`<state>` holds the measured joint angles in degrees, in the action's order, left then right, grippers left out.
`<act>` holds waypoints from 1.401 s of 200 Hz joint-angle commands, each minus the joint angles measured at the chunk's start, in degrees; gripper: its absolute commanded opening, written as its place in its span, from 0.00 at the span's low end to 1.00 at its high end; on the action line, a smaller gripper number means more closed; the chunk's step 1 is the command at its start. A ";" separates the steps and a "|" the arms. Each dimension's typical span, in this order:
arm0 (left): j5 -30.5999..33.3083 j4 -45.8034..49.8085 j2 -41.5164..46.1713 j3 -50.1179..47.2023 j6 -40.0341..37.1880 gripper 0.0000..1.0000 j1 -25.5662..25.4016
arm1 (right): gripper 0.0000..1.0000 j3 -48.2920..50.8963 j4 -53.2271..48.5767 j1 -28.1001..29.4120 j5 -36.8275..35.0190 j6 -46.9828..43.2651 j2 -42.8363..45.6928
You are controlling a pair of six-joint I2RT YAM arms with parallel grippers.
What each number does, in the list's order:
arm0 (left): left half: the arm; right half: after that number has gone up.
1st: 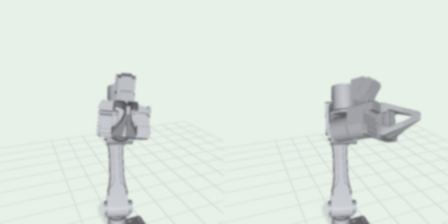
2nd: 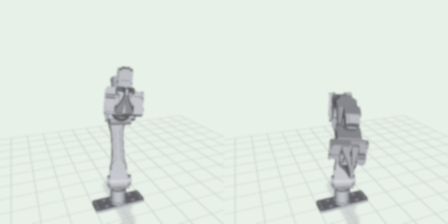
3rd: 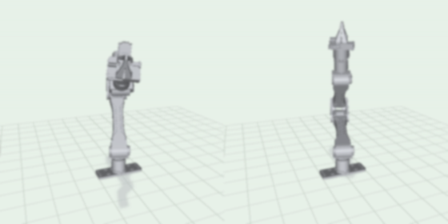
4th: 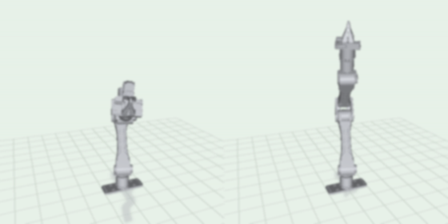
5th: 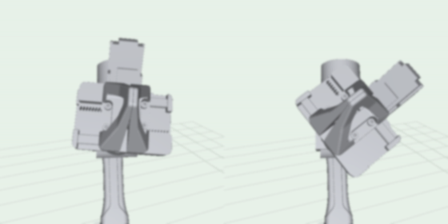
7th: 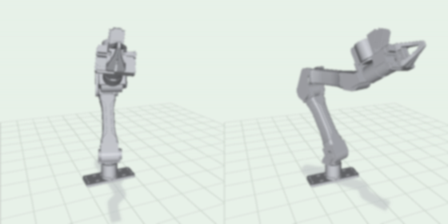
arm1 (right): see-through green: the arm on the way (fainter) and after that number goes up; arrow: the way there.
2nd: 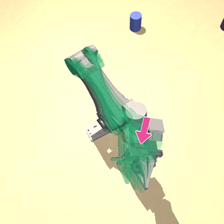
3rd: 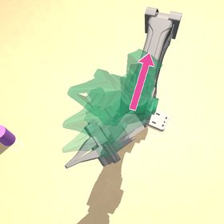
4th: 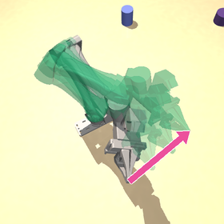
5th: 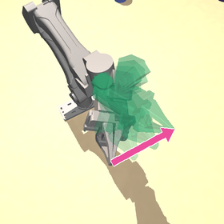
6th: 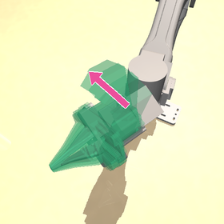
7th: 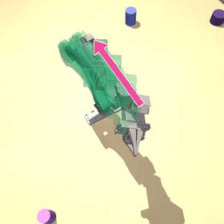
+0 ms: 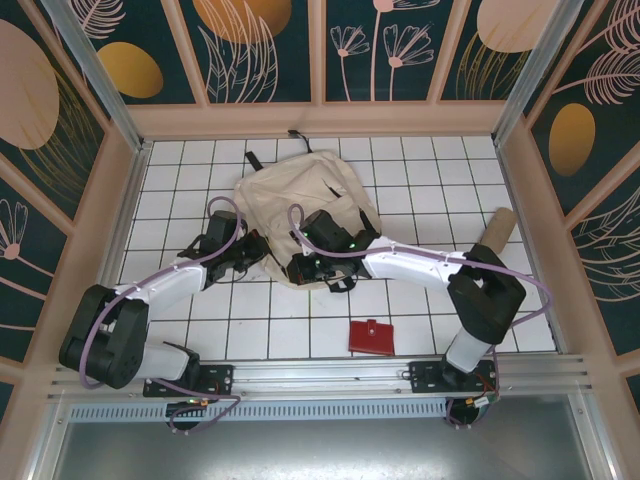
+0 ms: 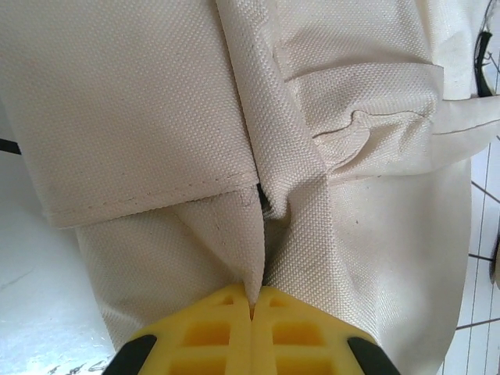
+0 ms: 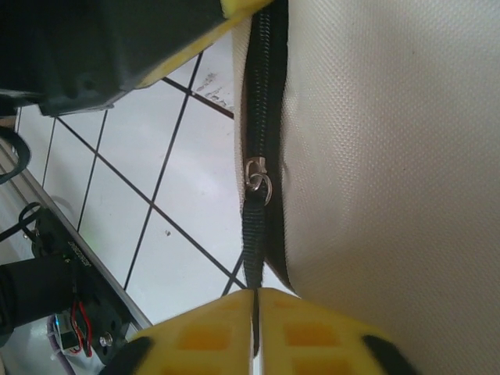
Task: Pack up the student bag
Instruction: Zip the student bag at the top-center of the table.
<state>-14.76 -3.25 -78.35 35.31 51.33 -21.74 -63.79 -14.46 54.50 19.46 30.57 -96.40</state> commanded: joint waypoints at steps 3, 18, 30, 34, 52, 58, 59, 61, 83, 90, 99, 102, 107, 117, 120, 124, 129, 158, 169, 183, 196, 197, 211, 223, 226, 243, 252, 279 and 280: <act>-0.63 -3.65 1.18 -0.33 -0.53 0.00 0.12 | 0.25 -3.16 -0.55 0.61 1.23 0.42 -2.28; -1.01 -3.78 1.27 -0.33 -0.52 0.00 0.12 | 0.30 -4.04 -0.20 0.54 1.50 0.37 -3.34; -1.05 -3.79 1.27 -0.33 -0.61 0.00 0.12 | 0.30 -4.97 -0.22 0.44 1.54 0.28 -4.39; -1.14 -3.74 1.27 -0.33 -0.66 0.00 0.12 | 0.30 -5.31 -0.22 0.43 1.54 0.21 -4.66; -1.23 -3.74 1.36 -0.42 -0.69 0.00 0.12 | 0.28 -6.02 0.11 0.43 2.07 0.20 -5.62; -1.23 -3.70 1.37 -0.50 -0.79 0.00 0.12 | 0.26 -6.16 0.09 0.43 2.09 0.28 -5.83; -1.23 -3.65 1.36 -0.50 -0.75 0.00 0.12 | 0.26 -6.16 0.07 0.43 2.12 0.28 -5.83; -1.17 -3.62 1.44 -0.50 -0.78 0.00 0.12 | 0.25 -6.17 0.12 0.43 2.10 0.35 -5.88; -0.65 -3.37 1.69 -0.67 -0.94 0.00 0.12 | 0.19 -6.14 -0.21 0.44 1.48 0.68 -5.50; -0.39 -3.19 1.77 -0.69 -1.04 0.00 0.12 | 0.18 -5.91 -0.33 0.43 1.37 0.72 -5.15; -0.14 -3.16 1.90 -0.69 -1.21 0.00 0.12 | 0.16 -5.61 -0.31 0.44 1.29 0.72 -4.68; -0.03 -3.07 1.96 -0.68 -1.30 0.00 0.12 | 0.15 -5.52 -0.31 0.39 1.28 0.80 -4.55; 0.15 -2.96 2.03 -0.66 -1.36 0.00 0.12 | 0.15 -5.34 -0.31 0.43 1.32 0.81 -4.28; 0.50 -2.89 2.27 -0.68 -1.43 0.00 0.16 | 0.14 -5.25 -0.71 0.43 1.37 0.97 -4.04; 0.52 -2.85 2.30 -0.66 -1.44 0.00 0.13 | 0.13 -5.20 -0.84 0.43 1.37 0.94 -4.01; 0.67 -2.82 2.33 -0.64 -1.54 0.00 0.12 | 0.12 -5.20 -0.90 0.45 1.37 0.97 -4.01; 0.76 -2.74 2.45 -0.66 -1.58 0.00 0.12 | 0.10 -5.20 -1.00 0.43 1.37 0.99 -3.97; 2.61 -2.06 2.91 -0.68 -1.68 0.00 0.12 | 0.02 -5.27 -2.47 0.43 0.89 0.99 -3.58; 3.75 -1.56 2.84 -0.61 -1.65 0.00 0.12 | 0.00 -5.13 -3.38 0.43 0.59 0.91 -3.07; 5.34 -1.32 2.42 -0.37 -2.05 0.00 0.12 | 0.00 -4.44 -4.32 0.45 0.49 0.90 -2.03; 7.47 -0.96 1.62 -0.08 -2.61 0.00 0.16 | 0.00 -3.85 -5.38 0.50 0.49 1.07 -1.14; 7.73 -0.97 1.57 -0.07 -2.67 0.00 0.14 | 0.00 -3.82 -5.48 0.55 0.49 1.07 -1.11; 9.83 -1.06 0.73 0.15 -2.96 0.00 0.13 | 0.00 -3.69 -7.26 0.59 0.99 0.77 -0.40; 10.72 -1.61 0.34 0.37 -3.17 0.00 0.12 | 0.00 -3.62 -9.01 0.61 0.80 0.51 0.27; 10.86 -1.79 0.24 0.39 -3.12 0.00 0.12 | 0.00 -3.62 -9.46 0.61 0.69 0.42 0.45; 12.36 -2.29 0.09 0.64 -3.12 0.00 0.12 | 0.00 -3.47 -11.78 0.61 0.10 0.19 1.51; 13.23 -2.09 -0.02 0.90 -3.17 0.00 0.12 | 0.00 -3.28 -12.79 0.65 -0.11 0.11 2.12; 14.78 -1.89 -0.43 1.49 -3.33 0.00 0.14 | 0.00 -2.50 -15.51 0.62 -1.49 -0.13 3.49; 14.77 -1.87 -0.46 1.46 -3.29 0.00 0.17 | 0.00 -2.49 -15.56 0.61 -1.60 -0.15 3.58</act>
<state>-7.16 -3.25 -77.80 34.98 49.56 -22.31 -67.55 -22.81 54.54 19.09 31.38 -96.36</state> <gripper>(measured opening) 0.048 0.048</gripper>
